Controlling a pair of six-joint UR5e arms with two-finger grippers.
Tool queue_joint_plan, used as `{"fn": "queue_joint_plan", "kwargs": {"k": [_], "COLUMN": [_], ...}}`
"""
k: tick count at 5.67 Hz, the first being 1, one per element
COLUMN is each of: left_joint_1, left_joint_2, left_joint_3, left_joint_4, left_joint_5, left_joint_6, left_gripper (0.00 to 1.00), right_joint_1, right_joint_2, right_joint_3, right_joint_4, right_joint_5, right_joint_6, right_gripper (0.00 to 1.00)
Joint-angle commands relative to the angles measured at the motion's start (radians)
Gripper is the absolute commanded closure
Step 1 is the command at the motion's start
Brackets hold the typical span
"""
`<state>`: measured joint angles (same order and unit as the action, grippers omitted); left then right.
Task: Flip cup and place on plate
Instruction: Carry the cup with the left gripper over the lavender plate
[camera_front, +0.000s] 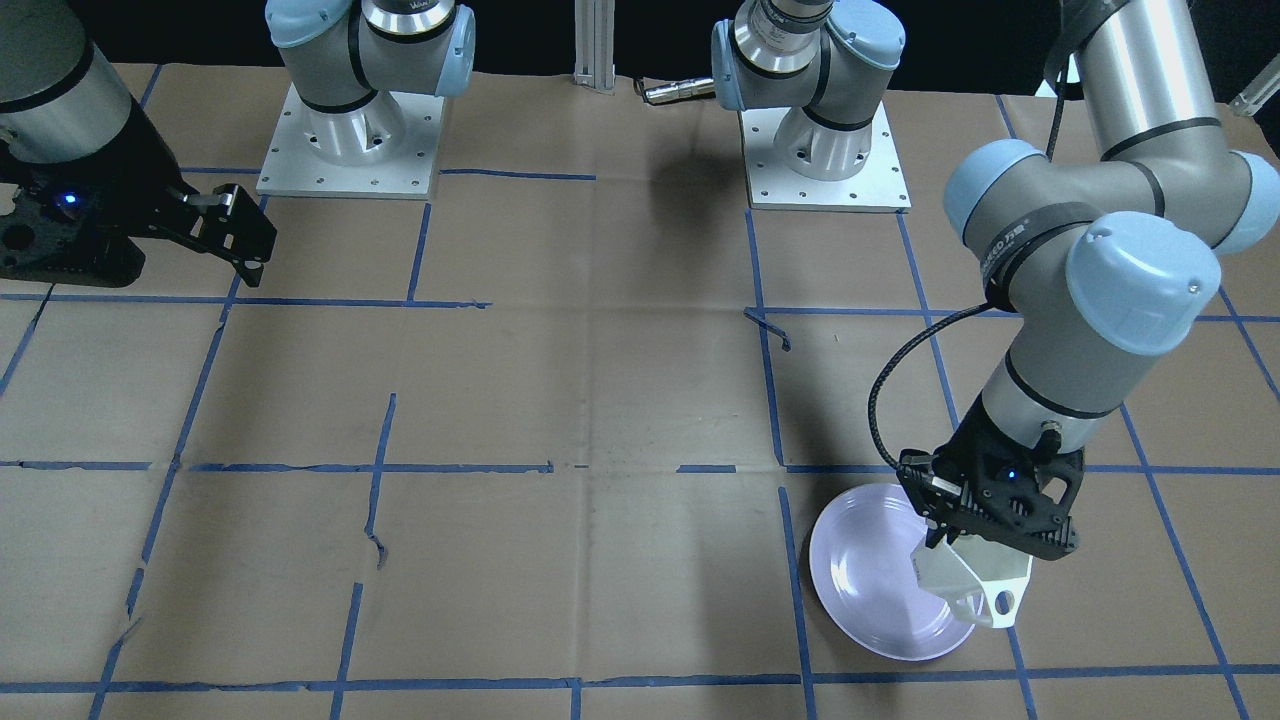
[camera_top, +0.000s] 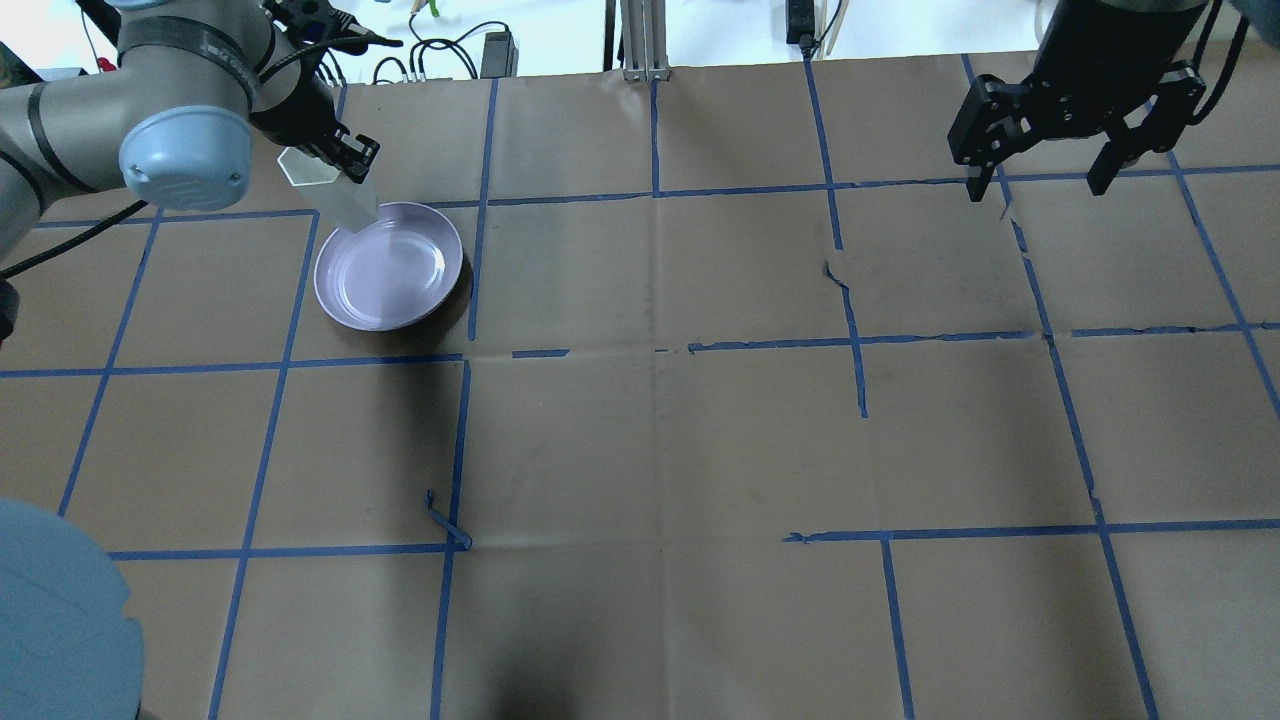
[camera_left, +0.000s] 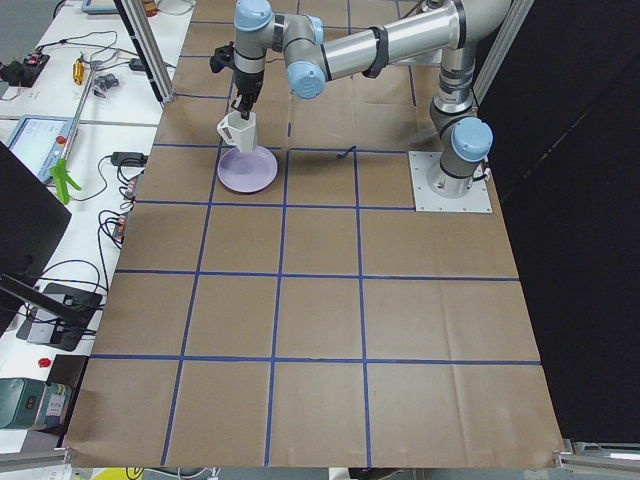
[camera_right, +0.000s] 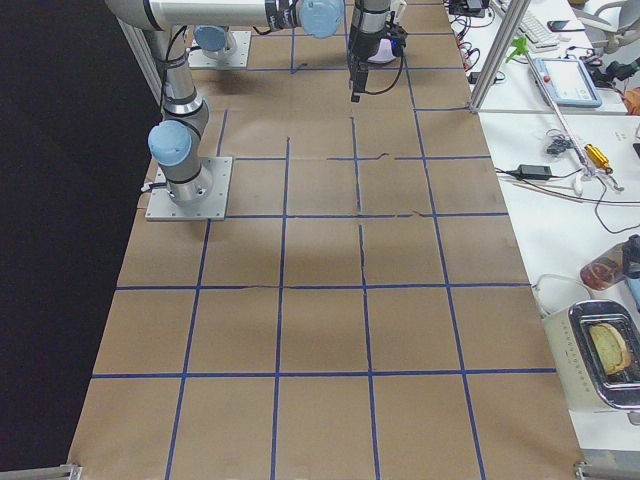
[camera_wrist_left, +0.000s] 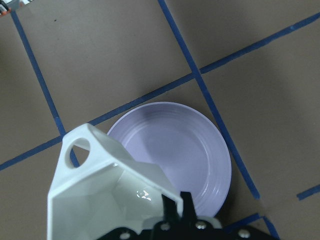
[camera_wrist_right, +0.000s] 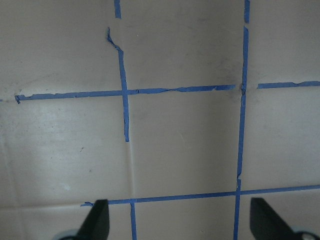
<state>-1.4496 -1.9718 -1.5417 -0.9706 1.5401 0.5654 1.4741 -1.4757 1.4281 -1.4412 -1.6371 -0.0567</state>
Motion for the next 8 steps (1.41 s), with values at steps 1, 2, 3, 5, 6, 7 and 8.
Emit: {"fn": "queue_joint_plan", "kwargs": {"k": [1, 2, 3, 5, 6, 7, 8], "left_joint_1": [-0.029, -0.034, -0.037, -0.041, -0.041, -0.041, -0.043], "left_joint_2": [-0.086, -0.093, -0.091, -0.09, -0.091, -0.09, -0.067], "left_joint_3": [-0.001, -0.018, -0.027, -0.031, -0.029, -0.02, -0.002], "left_joint_4": [0.046, 0.033, 0.026, -0.003, 0.0, -0.003, -0.034], "left_joint_5": [0.029, 0.031, 0.034, 0.061, 0.061, 0.098, 0.127], "left_joint_6": [-0.025, -0.027, -0.027, -0.027, -0.028, -0.025, -0.024], "left_gripper": [1.0, 1.0, 1.0, 0.72, 0.05, 0.01, 0.01], "right_joint_1": [0.0, 0.0, 0.0, 0.0, 0.0, 0.0, 0.0], "right_joint_2": [0.0, 0.0, 0.0, 0.0, 0.0, 0.0, 0.0], "right_joint_3": [0.0, 0.0, 0.0, 0.0, 0.0, 0.0, 0.0], "right_joint_4": [0.001, 0.001, 0.001, 0.001, -0.001, 0.001, 0.001], "right_joint_5": [0.0, 0.0, 0.0, -0.001, 0.0, 0.0, 0.0], "right_joint_6": [0.0, 0.0, 0.0, 0.0, 0.0, 0.0, 0.0], "right_gripper": [0.0, 0.0, 0.0, 0.0, 0.0, 0.0, 0.0]}}
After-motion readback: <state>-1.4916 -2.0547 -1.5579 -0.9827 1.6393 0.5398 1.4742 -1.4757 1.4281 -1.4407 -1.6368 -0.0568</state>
